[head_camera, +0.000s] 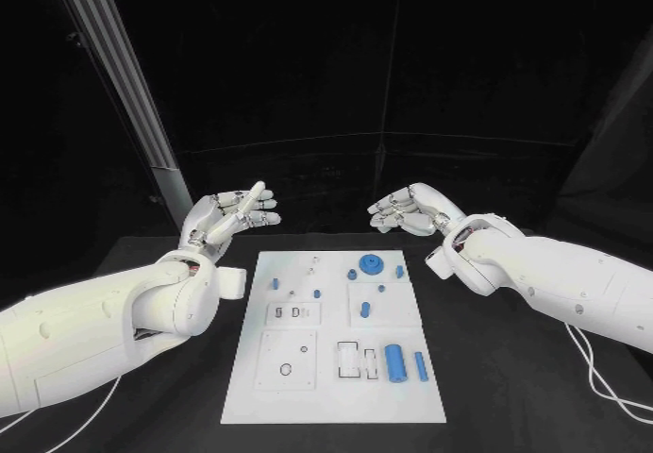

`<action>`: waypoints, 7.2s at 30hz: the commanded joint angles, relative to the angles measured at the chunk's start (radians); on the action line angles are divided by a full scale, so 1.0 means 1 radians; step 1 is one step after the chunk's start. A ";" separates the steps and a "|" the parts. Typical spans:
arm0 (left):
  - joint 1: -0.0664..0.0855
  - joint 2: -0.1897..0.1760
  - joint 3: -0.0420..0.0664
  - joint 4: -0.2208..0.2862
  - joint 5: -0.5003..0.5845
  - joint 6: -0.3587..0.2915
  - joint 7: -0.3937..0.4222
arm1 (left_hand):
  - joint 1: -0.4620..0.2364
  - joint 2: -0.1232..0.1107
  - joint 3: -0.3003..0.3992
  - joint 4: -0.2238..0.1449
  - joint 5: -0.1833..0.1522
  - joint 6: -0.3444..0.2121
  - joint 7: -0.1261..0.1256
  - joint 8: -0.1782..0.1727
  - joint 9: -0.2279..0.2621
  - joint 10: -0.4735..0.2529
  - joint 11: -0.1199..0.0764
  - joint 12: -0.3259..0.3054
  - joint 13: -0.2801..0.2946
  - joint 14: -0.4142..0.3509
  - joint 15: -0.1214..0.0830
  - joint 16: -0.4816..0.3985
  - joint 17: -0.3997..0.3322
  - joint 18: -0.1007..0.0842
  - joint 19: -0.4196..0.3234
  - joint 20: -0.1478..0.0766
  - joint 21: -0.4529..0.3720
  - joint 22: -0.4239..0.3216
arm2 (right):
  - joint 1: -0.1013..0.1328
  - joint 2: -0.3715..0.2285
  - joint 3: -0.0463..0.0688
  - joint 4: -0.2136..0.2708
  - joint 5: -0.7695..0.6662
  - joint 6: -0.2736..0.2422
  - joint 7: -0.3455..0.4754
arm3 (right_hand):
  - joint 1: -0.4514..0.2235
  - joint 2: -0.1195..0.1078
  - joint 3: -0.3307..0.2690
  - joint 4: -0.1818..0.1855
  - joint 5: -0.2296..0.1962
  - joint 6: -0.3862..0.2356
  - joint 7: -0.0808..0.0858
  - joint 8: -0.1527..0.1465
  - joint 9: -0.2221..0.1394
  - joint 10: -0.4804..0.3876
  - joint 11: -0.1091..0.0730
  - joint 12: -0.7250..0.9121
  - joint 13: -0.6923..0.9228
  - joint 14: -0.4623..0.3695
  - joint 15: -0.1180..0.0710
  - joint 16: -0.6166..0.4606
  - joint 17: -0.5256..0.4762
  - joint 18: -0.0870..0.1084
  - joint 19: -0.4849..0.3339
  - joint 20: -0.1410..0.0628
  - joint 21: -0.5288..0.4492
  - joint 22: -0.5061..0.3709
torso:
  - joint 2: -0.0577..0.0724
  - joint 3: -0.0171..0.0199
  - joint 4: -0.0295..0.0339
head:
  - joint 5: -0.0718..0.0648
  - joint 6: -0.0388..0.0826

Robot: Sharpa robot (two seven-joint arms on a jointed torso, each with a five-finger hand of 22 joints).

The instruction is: Assemble the parts on the task board

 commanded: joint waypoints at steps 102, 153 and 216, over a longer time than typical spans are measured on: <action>0.011 -0.025 0.000 0.094 -0.013 0.158 -0.067 | 0.011 0.010 -0.023 -0.001 0.004 -0.006 0.015 -0.026 -0.003 -0.003 0.011 -0.036 -0.001 -0.007 0.009 -0.044 0.006 0.006 0.009 0.007 -0.020 -0.021 | 0.066 0.218 0.003 -0.098 -0.699 0.066 -0.370 | -0.081 -0.087 0.327 0.059 -0.099 0.143 -0.056 -0.037 0.004 0.110 -0.063 -0.039 0.004 0.241 -0.087 1.034 0.769 -0.007 0.161 -0.084 0.762 0.544 | 0.150 -0.0158 0.0575 | -0.038 0.041; 0.018 -0.018 0.000 0.087 -0.013 0.168 -0.078 | 0.016 0.011 -0.022 -0.004 0.004 -0.007 0.015 -0.027 -0.003 -0.004 0.011 -0.038 -0.001 -0.007 0.009 -0.047 0.007 0.006 0.010 0.007 -0.022 -0.022 | 0.072 0.270 0.003 -0.129 -0.746 0.091 -0.371 | -0.066 -0.200 0.250 0.143 -0.094 -0.096 0.000 -0.042 -0.001 -0.154 -0.003 -0.022 0.004 0.185 -0.038 0.918 0.565 0.022 0.048 -0.041 0.650 0.361 | 0.158 -0.0165 0.0601 | -0.035 0.035; 0.018 -0.019 -0.002 0.073 -0.013 0.191 -0.094 | 0.026 0.021 -0.018 -0.010 0.005 -0.008 0.016 -0.030 -0.003 -0.005 0.012 -0.042 0.000 -0.006 0.010 -0.055 0.009 0.006 0.011 0.008 -0.027 -0.027 | 0.084 0.001 0.001 0.036 -0.560 0.310 -0.516 | 0.060 -0.194 -0.054 0.384 0.053 -0.052 -0.060 0.081 0.013 0.308 -0.083 1.237 1.234 0.304 -0.095 1.340 1.306 -0.059 0.282 -0.089 0.984 0.873 | 0.150 -0.0184 0.0372 | -0.044 0.018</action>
